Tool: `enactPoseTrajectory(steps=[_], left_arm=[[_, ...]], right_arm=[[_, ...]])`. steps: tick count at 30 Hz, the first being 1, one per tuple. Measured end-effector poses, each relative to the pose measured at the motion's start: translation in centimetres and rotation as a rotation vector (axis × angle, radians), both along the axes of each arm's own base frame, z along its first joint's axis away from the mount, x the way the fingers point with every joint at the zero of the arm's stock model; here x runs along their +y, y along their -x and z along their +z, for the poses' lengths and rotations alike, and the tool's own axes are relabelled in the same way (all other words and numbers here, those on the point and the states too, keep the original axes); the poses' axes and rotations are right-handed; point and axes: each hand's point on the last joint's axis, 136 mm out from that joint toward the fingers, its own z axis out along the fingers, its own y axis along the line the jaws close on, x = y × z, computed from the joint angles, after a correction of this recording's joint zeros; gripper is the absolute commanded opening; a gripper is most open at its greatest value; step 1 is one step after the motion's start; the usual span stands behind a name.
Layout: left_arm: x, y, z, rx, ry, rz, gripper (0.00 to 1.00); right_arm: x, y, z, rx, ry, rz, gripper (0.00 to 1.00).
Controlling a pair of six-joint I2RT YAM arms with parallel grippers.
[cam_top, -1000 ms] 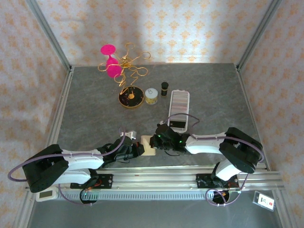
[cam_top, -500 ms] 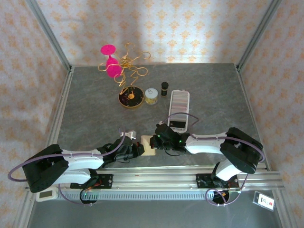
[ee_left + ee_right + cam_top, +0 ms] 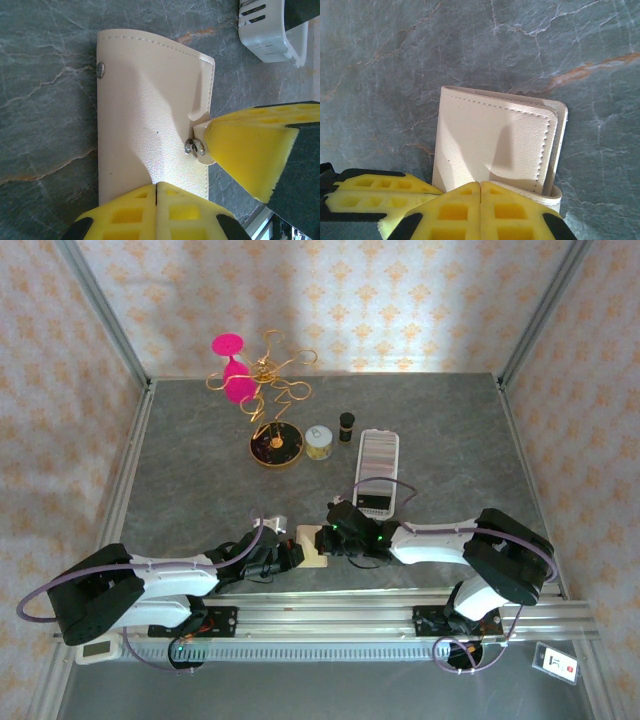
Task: Put the credit cards into the card holder
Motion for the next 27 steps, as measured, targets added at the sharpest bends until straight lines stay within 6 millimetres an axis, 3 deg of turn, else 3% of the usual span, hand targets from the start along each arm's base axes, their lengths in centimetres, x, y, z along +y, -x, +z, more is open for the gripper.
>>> enactPoseTrajectory(steps=[27], left_arm=[[0.5,0.0,0.0,-0.004,-0.002,0.017,0.00]], right_arm=[[0.8,-0.4,-1.1,-0.074,0.105,-0.035,0.00]])
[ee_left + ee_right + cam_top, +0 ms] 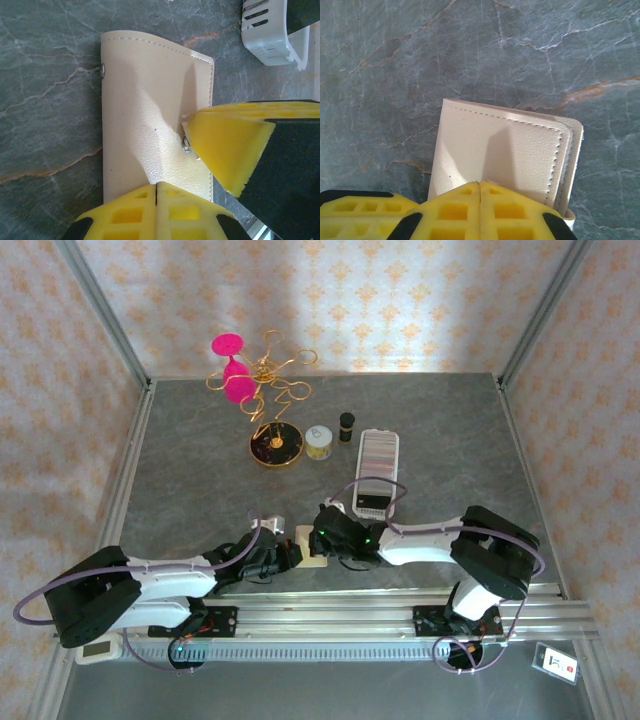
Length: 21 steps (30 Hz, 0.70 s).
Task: Put the credit cards into the card holder
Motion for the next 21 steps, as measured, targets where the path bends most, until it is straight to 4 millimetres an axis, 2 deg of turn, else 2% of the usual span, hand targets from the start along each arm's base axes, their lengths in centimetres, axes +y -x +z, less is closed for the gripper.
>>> enactPoseTrajectory(steps=[10,21], left_arm=[[-0.03,0.04,0.00,0.002,0.001,0.005,0.00],[0.40,-0.05,0.07,0.003,0.005,0.034,0.00]], right_arm=[[-0.38,0.51,-0.03,-0.080,-0.021,-0.042,0.00],[-0.27,0.78,-0.77,-0.158,0.049,-0.083,0.00]])
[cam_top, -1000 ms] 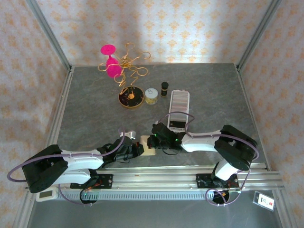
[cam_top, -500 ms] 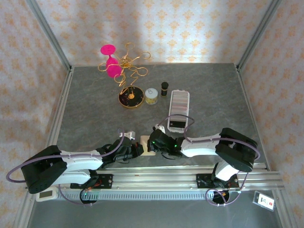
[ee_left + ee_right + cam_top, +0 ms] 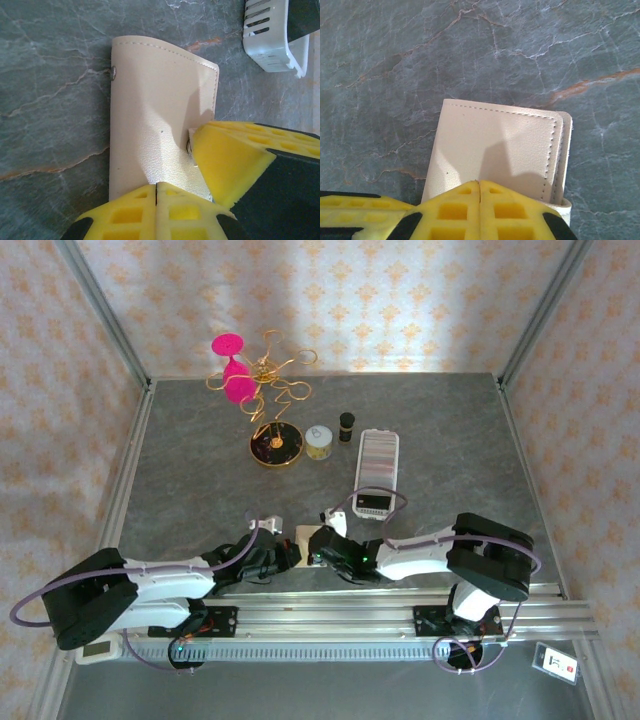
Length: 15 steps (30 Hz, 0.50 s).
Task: Put the credit cards into the card holder
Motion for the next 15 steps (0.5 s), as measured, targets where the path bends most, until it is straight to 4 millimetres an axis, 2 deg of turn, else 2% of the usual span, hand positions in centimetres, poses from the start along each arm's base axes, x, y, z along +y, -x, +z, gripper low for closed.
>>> enactPoseTrajectory(steps=[7,8,10,11,13,15], left_arm=[[0.3,0.0,0.1,0.004,0.001,0.015,0.00],[0.6,0.0,0.2,-0.002,-0.006,0.024,0.00],[1.1,-0.3,0.7,-0.020,-0.024,0.045,0.07],[1.4,-0.5,1.2,-0.034,-0.036,0.058,0.13],[2.1,-1.4,2.5,-0.076,-0.064,0.090,0.23],[3.5,-3.0,4.3,-0.128,-0.095,0.148,0.39]], right_arm=[[-0.1,0.1,0.0,-0.002,-0.013,-0.032,0.00],[0.1,0.0,0.5,-0.007,-0.026,-0.036,0.05],[0.2,0.0,0.9,-0.006,-0.033,-0.042,0.15],[0.2,0.0,1.0,-0.001,-0.032,-0.046,0.26],[0.5,0.0,1.6,0.004,-0.034,-0.041,0.33],[0.7,-0.1,2.0,0.012,-0.018,-0.033,0.45]])
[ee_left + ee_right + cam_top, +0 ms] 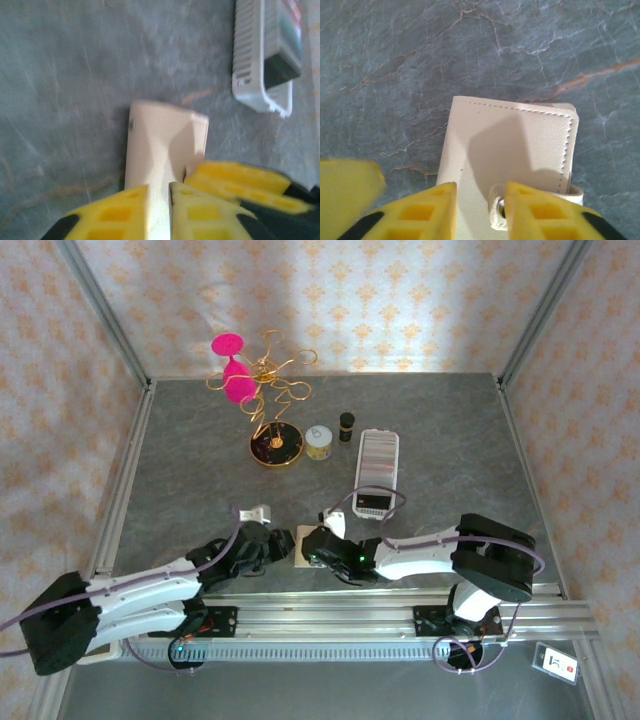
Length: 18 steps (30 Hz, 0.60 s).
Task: Put the credit cards into the card holder
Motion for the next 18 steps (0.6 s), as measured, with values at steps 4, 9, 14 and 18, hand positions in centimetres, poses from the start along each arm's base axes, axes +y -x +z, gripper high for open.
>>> enactPoseTrajectory(steps=[4,9,14,18], left_arm=[[4.1,-3.4,4.0,-0.101,-0.079,0.153,0.68],[10.0,-7.0,11.4,-0.280,-0.226,0.350,0.99],[14.9,-9.0,15.2,-0.399,-0.370,0.499,0.99],[18.3,-10.0,15.7,-0.444,-0.503,0.633,0.99]], right_arm=[[-0.3,-1.5,1.0,-0.007,0.044,-0.020,0.55],[-0.3,-4.4,5.8,-0.087,-0.006,-0.050,0.73],[-4.7,-9.1,14.9,-0.285,-0.138,-0.145,0.84],[-14.1,-12.6,21.3,-0.579,-0.140,-0.338,1.00]])
